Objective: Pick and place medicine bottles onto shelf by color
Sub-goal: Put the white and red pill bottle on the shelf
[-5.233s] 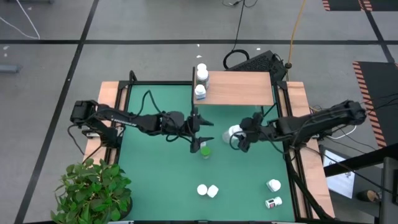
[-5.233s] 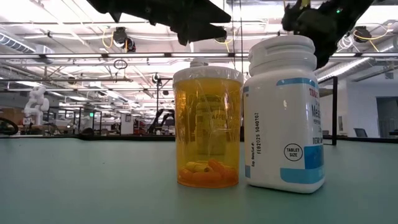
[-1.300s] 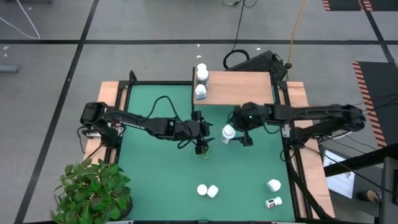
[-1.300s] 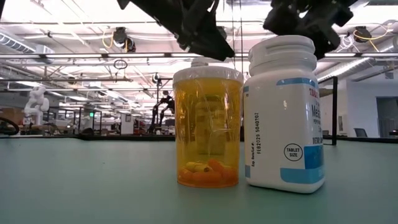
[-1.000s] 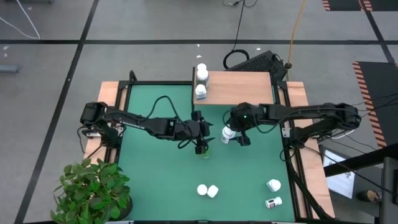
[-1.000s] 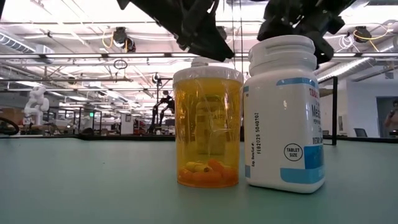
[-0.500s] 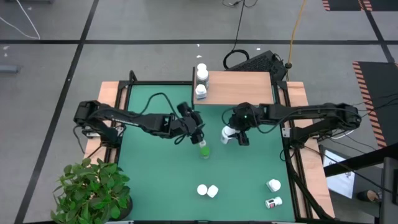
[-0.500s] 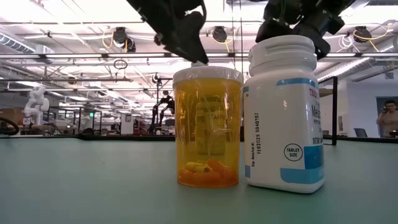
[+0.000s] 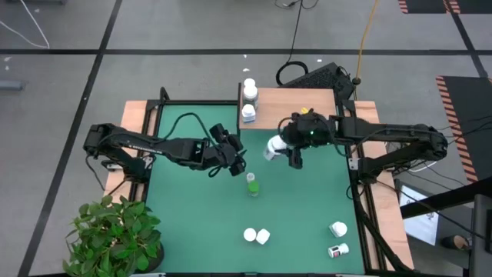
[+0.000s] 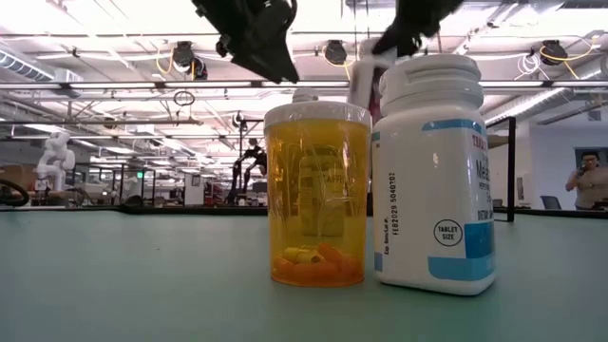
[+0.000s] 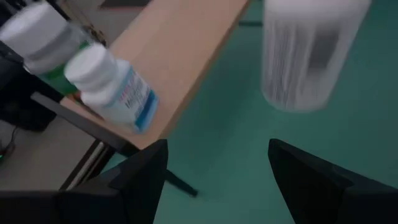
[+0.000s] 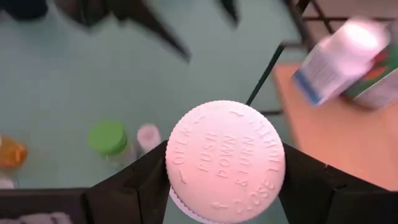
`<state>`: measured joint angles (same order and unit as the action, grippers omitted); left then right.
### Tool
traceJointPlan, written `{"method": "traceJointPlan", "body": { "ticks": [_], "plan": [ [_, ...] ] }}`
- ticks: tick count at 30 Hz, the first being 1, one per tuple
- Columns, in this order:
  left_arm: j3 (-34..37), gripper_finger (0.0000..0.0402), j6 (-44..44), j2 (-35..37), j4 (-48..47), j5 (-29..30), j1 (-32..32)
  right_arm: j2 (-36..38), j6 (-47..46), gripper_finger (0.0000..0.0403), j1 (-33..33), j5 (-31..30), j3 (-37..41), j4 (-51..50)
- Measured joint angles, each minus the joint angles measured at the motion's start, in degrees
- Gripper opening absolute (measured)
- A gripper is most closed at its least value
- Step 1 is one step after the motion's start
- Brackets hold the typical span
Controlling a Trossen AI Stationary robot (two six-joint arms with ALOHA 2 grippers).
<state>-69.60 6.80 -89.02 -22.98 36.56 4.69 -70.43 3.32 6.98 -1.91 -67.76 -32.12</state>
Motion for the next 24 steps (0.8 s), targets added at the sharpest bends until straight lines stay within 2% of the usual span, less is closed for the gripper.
{"method": "traceJointPlan", "body": {
  "ticks": [6, 8, 15, 20, 24],
  "plan": [
    [0.07, 0.028, 0.41, 0.25, -0.88, 0.15, -0.07, -0.61, 4.93, 0.0227, 1.51, -11.72, -11.84, -4.73],
    [0.07, 0.028, 0.46, 0.14, -1.1, 0.13, -0.17, -1.47, 6.48, 0.0227, 3.75, -13.4, -14.87, -5.07],
    [0.07, 0.028, 0.89, 0.14, -1.39, 0.13, -0.15, -6.74, 10.79, 0.0227, 15.98, -12.18, -20.69, -6.2],
    [0.07, 0.028, 1.27, 0.14, -1.77, 0.11, -0.15, -13.53, 11.34, 0.0227, 24.0, -3.33, -24.42, -6.29],
    [0.07, 0.028, 1.34, 0.14, -1.75, 0.07, -0.17, -19.34, 11.8, 0.0227, 28.12, 0.67, -27.97, -6.73]
  ]
}}
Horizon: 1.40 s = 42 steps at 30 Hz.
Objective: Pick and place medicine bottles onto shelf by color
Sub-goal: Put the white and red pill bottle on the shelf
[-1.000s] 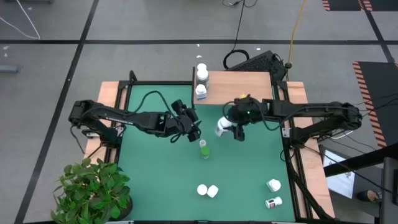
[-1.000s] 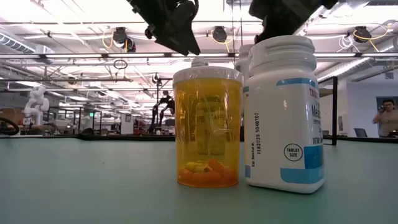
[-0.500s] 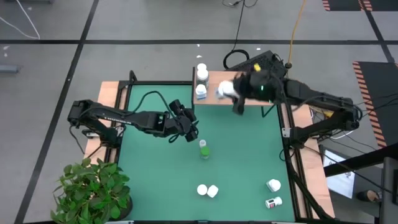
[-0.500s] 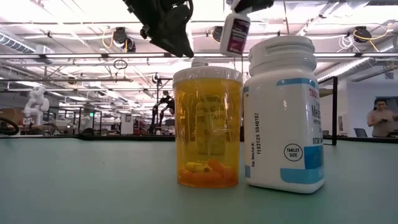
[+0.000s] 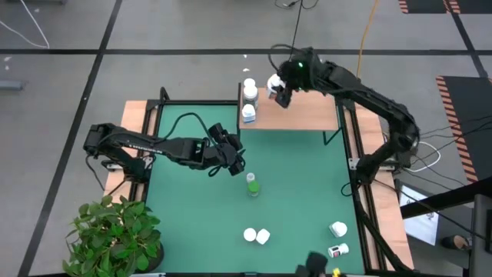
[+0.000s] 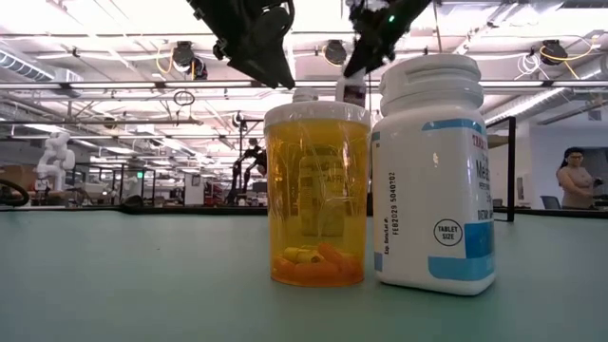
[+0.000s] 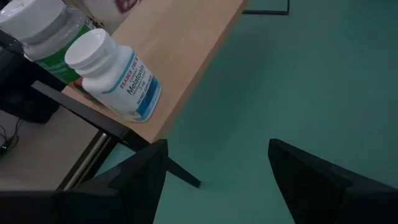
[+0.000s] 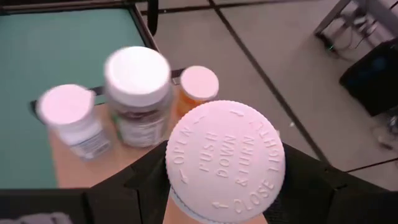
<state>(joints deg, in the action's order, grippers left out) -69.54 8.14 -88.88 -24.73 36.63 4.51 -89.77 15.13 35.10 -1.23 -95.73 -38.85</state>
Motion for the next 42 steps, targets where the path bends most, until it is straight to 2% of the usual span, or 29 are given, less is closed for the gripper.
{"method": "traceJointPlan", "body": {
  "ticks": [5, 16, 23, 29, 42],
  "plan": [
    [0.0, 0.028, 0.17, 0.0, 0.29, -0.07, 0.0, -4.85, -0.46, 0.0227, 2.71, 4.55, -3.49, -1.54],
    [0.0, 0.028, 0.13, 0.0, 0.44, -0.09, 0.0, -6.72, -2.81, 0.0238, 5.81, 4.73, -4.02, -3.92],
    [0.0, 0.028, 0.2, 0.0, 0.52, -0.12, 0.0, -6.61, -3.97, 0.0247, 6.54, 11.99, -4.02, -3.89],
    [0.0, 0.028, 0.61, 0.0, 0.52, -0.12, 0.0, -6.61, -3.81, 0.0246, 6.54, 11.92, -3.99, -3.87],
    [0.0, 0.028, 0.68, -0.02, 0.5, -0.73, 0.0, -6.59, -3.05, 0.0281, 6.54, 11.76, -1.51, -1.0]
  ]
}}
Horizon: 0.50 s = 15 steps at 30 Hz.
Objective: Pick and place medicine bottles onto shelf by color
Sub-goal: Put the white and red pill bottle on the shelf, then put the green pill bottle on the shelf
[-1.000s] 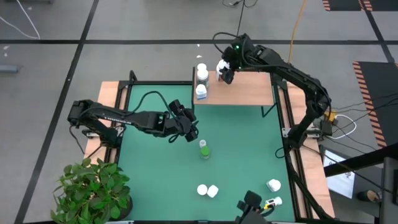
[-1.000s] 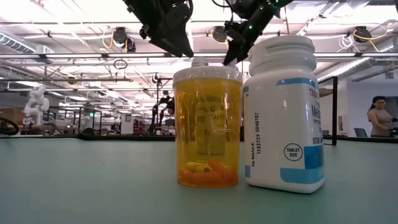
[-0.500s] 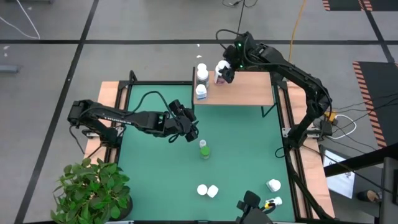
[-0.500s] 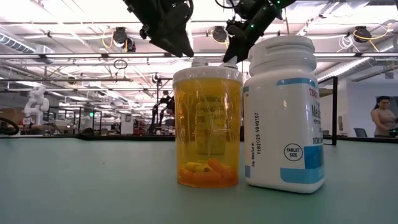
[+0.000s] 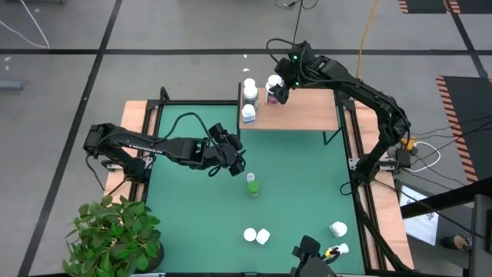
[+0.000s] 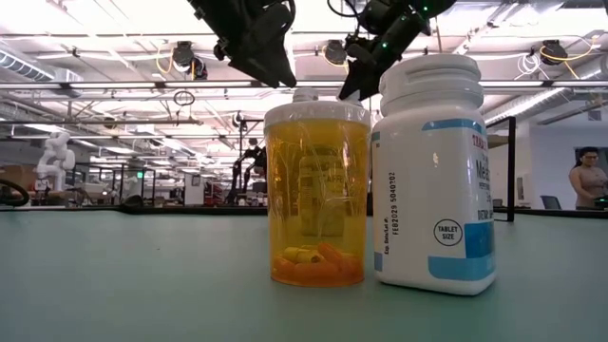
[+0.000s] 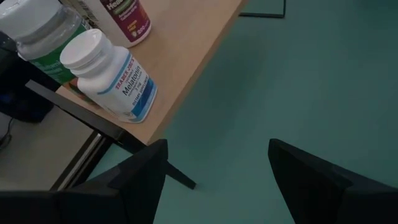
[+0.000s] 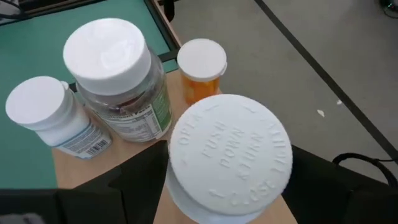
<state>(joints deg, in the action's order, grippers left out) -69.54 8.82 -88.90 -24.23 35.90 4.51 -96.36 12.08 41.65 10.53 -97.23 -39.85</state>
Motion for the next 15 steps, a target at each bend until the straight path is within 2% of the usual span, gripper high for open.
{"method": "traceJointPlan", "body": {
  "ticks": [9, 15],
  "plan": [
    [0.0, 0.028, 0.35, 0.0, -0.04, 0.0, 0.0, 2.47, 0.81, 0.0332, -0.09, -0.03, 0.11, 0.11],
    [0.0, 0.028, 0.37, 0.0, -0.02, 0.01, 0.0, 9.59, 1.7, 0.0353, -1.51, -0.16, 0.11, -5.15]
  ]
}}
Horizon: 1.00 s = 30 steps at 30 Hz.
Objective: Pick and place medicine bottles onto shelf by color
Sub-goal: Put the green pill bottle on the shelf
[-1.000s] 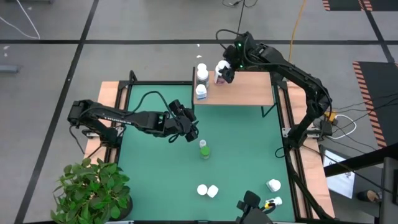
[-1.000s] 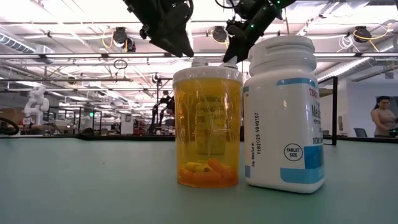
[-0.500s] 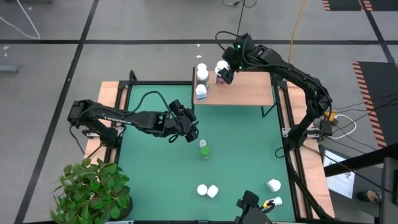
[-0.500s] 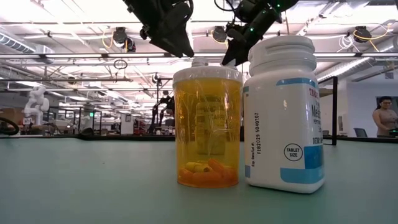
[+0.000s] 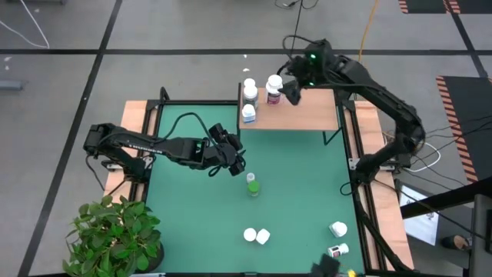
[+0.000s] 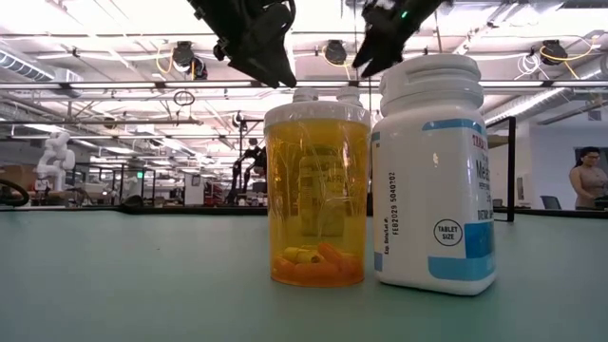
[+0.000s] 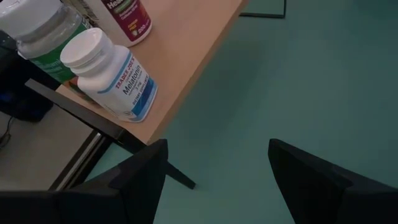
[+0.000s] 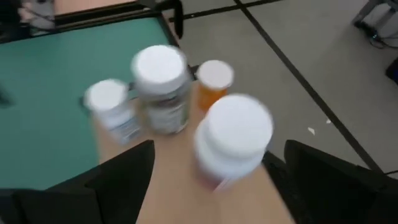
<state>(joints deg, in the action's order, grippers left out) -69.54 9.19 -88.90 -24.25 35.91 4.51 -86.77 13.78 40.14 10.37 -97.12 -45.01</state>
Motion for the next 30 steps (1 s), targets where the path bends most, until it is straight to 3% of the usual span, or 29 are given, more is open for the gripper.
{"method": "traceJointPlan", "body": {
  "ticks": [6, 14, 22, 25, 30],
  "plan": [
    [1.57, 0.028, -4.04, -0.02, 6.33, -0.01, 0.78, 9.53, -1.62, 0.0351, -5.66, -0.81, 3.31, -8.05],
    [6.18, 0.028, -11.6, -0.09, 18.0, -6.72, 1.68, 26.63, -11.05, 0.035, -20.0, -11.51, 26.71, -3.54],
    [6.34, 0.028, -14.08, -0.07, 18.4, -12.94, 1.68, 35.74, -21.19, 0.035, -33.56, -17.98, 50.96, 12.14],
    [6.34, 0.028, -14.51, -0.07, 18.38, -13.51, 1.73, 35.67, -23.8, 0.035, -38.34, -15.35, 57.76, 21.95],
    [6.35, 0.028, -14.51, -0.07, 18.38, -13.51, 1.73, 32.23, -25.17, 0.035, -46.98, -10.27, 66.85, 48.88]
  ]
}}
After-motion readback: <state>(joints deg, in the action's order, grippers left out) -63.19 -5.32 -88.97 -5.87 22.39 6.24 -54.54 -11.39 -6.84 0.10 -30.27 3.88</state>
